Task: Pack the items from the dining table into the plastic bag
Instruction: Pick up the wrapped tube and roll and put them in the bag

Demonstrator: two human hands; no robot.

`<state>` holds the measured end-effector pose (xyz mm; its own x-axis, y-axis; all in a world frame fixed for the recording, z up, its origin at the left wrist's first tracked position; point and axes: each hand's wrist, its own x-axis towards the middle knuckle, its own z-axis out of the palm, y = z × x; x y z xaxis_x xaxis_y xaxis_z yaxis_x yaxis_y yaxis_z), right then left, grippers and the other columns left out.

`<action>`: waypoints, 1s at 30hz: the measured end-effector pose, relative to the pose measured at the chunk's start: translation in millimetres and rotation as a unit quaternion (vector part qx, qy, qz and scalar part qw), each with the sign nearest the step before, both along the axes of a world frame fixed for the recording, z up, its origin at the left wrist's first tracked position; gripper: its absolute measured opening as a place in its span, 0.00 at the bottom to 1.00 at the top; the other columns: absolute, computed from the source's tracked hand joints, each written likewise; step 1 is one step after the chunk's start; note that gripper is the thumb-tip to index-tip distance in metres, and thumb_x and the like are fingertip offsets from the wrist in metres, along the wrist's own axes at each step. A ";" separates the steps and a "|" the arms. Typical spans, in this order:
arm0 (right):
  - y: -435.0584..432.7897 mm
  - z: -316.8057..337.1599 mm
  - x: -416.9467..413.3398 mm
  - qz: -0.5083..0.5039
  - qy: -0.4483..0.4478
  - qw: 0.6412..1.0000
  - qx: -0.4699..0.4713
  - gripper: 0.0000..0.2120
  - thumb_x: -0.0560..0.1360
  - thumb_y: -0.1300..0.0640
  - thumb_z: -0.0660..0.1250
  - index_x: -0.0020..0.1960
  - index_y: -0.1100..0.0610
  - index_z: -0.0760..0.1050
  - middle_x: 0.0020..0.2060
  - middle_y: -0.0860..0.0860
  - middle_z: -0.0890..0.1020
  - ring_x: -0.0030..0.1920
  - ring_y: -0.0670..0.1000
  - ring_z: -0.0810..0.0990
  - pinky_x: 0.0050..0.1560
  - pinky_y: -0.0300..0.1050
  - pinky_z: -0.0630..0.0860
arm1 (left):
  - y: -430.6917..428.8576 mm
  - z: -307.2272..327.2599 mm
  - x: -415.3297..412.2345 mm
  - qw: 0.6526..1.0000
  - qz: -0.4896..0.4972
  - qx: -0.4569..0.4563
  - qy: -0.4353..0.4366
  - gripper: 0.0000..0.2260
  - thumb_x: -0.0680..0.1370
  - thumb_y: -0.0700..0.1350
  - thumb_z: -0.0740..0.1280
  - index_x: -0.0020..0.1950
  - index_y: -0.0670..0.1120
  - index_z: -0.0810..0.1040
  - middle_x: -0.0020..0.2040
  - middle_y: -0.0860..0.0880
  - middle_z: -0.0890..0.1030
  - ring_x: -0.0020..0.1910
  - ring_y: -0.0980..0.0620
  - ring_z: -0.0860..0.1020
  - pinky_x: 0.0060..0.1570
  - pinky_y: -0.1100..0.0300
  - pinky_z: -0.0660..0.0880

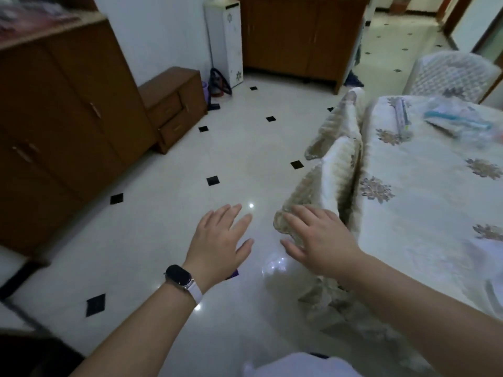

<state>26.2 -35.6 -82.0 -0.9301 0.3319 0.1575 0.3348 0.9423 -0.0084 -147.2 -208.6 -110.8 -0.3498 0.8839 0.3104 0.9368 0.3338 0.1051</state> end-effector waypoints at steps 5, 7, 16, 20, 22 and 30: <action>4.0 -2.4 -61.2 0.034 -0.008 0.999 -0.003 0.26 0.76 0.38 0.56 0.67 0.53 0.72 0.64 0.52 0.76 0.63 0.55 0.74 0.61 0.52 0.72 | -8.0 -3.3 -41.9 0.999 0.042 -0.006 -0.019 0.23 0.77 0.57 0.59 0.68 0.47 0.75 0.68 0.44 0.76 0.67 0.41 0.74 0.66 0.43 0.70; 9.8 -9.0 -87.9 0.043 -0.003 0.999 -0.013 0.26 0.76 0.39 0.56 0.66 0.53 0.73 0.64 0.52 0.77 0.63 0.56 0.75 0.61 0.53 0.72 | -6.9 -5.5 -61.0 0.998 0.055 -0.011 -0.017 0.23 0.77 0.57 0.59 0.68 0.47 0.75 0.68 0.44 0.76 0.66 0.42 0.74 0.66 0.44 0.70; 75.8 -45.7 -231.8 0.105 0.051 0.992 -0.043 0.25 0.75 0.40 0.58 0.63 0.56 0.76 0.60 0.54 0.80 0.59 0.57 0.77 0.57 0.53 0.74 | 48.6 -9.2 -187.4 0.992 0.099 -0.079 -0.008 0.24 0.78 0.57 0.60 0.70 0.48 0.73 0.68 0.45 0.76 0.67 0.43 0.73 0.66 0.44 0.70; 136.2 -42.4 -282.4 0.087 0.075 0.992 -0.047 0.25 0.75 0.40 0.58 0.62 0.56 0.76 0.58 0.54 0.80 0.58 0.58 0.77 0.56 0.53 0.74 | 114.2 4.3 -246.4 0.992 0.082 -0.095 0.003 0.23 0.78 0.57 0.60 0.70 0.47 0.74 0.68 0.45 0.76 0.67 0.43 0.74 0.64 0.43 0.71; 167.6 -38.7 -299.3 0.071 0.090 0.992 -0.044 0.25 0.75 0.40 0.58 0.61 0.56 0.76 0.58 0.54 0.80 0.58 0.58 0.77 0.56 0.53 0.74 | 151.1 12.8 -268.6 0.994 0.062 -0.087 0.015 0.24 0.78 0.57 0.60 0.70 0.47 0.73 0.68 0.45 0.76 0.66 0.43 0.74 0.64 0.44 0.72; 267.8 -16.0 -351.4 0.006 0.104 0.994 -0.020 0.25 0.74 0.40 0.58 0.61 0.55 0.76 0.59 0.54 0.79 0.59 0.58 0.77 0.57 0.53 0.73 | 266.3 35.7 -337.1 0.998 -0.002 -0.035 0.049 0.22 0.77 0.55 0.63 0.69 0.47 0.74 0.65 0.44 0.77 0.64 0.42 0.75 0.62 0.47 0.71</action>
<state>-325.2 232.1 -98.0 -0.8826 0.3305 0.3344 0.3104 0.9438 -0.1136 -484.4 57.6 -75.0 -0.3167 0.9064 0.2794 0.9430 0.3326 -0.0099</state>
